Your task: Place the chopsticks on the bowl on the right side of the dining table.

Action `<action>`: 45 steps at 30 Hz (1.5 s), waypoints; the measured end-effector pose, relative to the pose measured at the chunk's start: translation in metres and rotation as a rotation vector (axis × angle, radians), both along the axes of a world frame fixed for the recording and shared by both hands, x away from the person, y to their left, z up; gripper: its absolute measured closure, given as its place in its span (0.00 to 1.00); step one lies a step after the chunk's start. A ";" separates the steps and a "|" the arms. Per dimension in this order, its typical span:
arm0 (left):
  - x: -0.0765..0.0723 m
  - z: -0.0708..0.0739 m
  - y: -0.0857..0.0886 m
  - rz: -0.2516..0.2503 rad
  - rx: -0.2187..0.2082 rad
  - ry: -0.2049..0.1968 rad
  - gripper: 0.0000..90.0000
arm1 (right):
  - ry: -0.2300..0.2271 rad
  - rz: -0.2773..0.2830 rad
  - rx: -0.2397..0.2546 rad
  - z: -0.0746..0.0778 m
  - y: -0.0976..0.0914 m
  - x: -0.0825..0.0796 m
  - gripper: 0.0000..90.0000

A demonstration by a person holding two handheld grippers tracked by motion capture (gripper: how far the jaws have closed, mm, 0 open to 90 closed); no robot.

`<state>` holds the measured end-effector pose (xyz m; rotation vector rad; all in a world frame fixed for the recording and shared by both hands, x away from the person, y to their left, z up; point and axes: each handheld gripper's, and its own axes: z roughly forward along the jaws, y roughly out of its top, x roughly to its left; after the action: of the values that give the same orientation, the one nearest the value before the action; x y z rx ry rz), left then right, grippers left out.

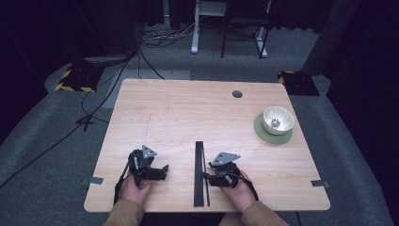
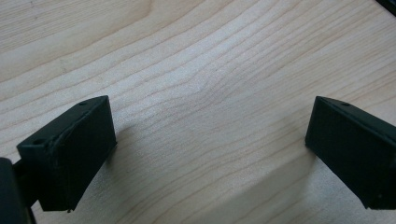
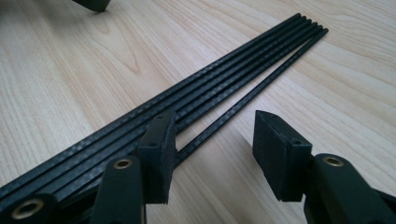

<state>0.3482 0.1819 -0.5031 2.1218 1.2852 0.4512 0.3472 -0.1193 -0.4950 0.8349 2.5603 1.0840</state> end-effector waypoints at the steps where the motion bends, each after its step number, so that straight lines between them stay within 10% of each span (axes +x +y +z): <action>1: 0.000 0.000 0.000 0.000 -0.003 0.002 0.02 | 0.006 -0.009 0.006 0.000 -0.001 0.000 0.55; 45: 0.000 0.000 0.000 0.000 -0.003 0.001 0.02 | 0.035 -0.214 -0.041 0.006 -0.066 0.026 0.95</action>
<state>0.3482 0.1818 -0.5032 2.1194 1.2863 0.4476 0.3735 -0.1851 -0.4893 1.0963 2.4425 0.9575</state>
